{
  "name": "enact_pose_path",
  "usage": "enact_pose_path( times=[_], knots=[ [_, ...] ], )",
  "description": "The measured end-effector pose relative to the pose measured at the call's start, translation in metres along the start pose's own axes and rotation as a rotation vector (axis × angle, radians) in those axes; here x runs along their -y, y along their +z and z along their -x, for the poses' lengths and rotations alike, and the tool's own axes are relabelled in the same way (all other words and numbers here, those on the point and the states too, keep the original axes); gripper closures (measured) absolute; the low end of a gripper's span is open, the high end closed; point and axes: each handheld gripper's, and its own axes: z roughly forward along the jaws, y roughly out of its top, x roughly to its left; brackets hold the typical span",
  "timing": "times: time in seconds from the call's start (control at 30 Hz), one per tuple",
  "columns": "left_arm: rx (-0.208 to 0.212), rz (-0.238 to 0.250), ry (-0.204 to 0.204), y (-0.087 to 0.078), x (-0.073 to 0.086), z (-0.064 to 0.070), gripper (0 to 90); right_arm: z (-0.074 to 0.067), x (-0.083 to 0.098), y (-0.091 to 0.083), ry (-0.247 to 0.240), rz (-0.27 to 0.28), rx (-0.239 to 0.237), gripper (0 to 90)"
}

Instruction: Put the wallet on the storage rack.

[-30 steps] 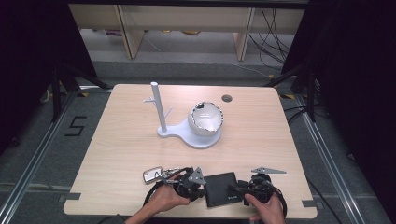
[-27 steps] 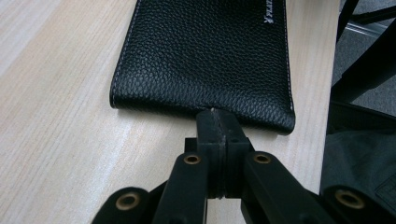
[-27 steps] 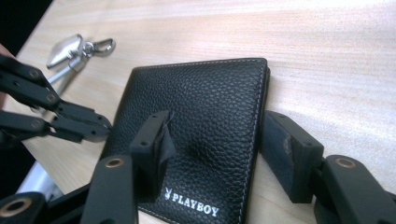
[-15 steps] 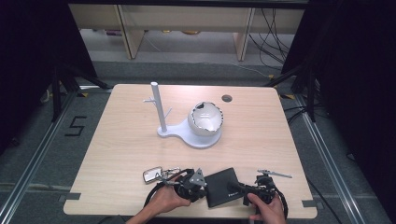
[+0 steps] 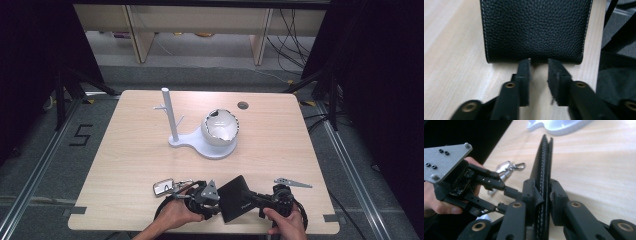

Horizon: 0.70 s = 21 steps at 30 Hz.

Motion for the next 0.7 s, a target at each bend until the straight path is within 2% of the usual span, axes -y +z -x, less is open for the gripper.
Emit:
enact_pose_path(
  times=[0.03,0.1,0.13,0.17,0.2,0.23,0.3,0.33,0.37,0.47,0.53,0.57,0.6,0.7],
  knots=[
    [-0.008,0.009,0.001,-0.003,0.000,0.000,61.6,-0.001,-0.002,-0.001,-0.016,0.001,0.002,78.9],
    [-0.027,0.013,-0.008,-0.011,0.001,-0.001,49.1,-0.006,-0.006,-0.001,-0.018,-0.002,-0.002,79.4],
    [-0.044,0.010,-0.006,-0.016,0.001,-0.002,49.1,-0.006,-0.006,-0.001,-0.018,-0.002,-0.002,79.4],
    [-0.056,0.000,-0.003,-0.025,0.004,-0.004,44.9,-0.007,-0.010,-0.001,-0.056,0.003,-0.016,79.5],
    [-0.056,0.000,-0.003,-0.025,0.004,-0.004,43.4,-0.007,-0.010,-0.001,-0.056,0.003,-0.016,79.5],
    [-0.068,0.004,-0.009,-0.032,0.006,-0.006,43.4,-0.008,-0.012,-0.002,-0.058,0.007,-0.018,79.6],
    [-0.086,0.001,-0.024,-0.040,0.010,-0.008,37.1,-0.013,-0.021,-0.003,-0.075,0.029,-0.017,79.6],
    [-0.106,-0.008,-0.028,-0.048,0.017,-0.010,36.0,-0.013,-0.025,-0.005,-0.102,0.037,-0.018,79.6],
    [-0.106,-0.008,-0.028,-0.048,0.017,-0.010,35.0,-0.013,-0.025,-0.005,-0.102,0.037,-0.018,79.6],
    [-0.127,0.040,-0.088,-0.057,0.029,-0.012,33.6,-0.012,-0.036,-0.007,-0.106,0.066,-0.019,79.6],
    [-0.156,0.054,-0.103,-0.067,0.037,-0.014,33.0,-0.013,-0.043,-0.009,-0.082,0.070,-0.005,79.6],
    [-0.175,0.063,-0.117,-0.073,0.043,-0.015,32.1,-0.009,-0.051,-0.010,-0.107,0.089,0.008,79.6],
    [-0.175,0.063,-0.117,-0.073,0.043,-0.015,32.0,-0.009,-0.051,-0.010,-0.107,0.089,0.008,79.6],
    [-0.221,0.083,-0.131,-0.086,0.053,-0.017,30.5,-0.005,-0.064,-0.012,-0.113,0.107,0.019,79.6]
  ],
)
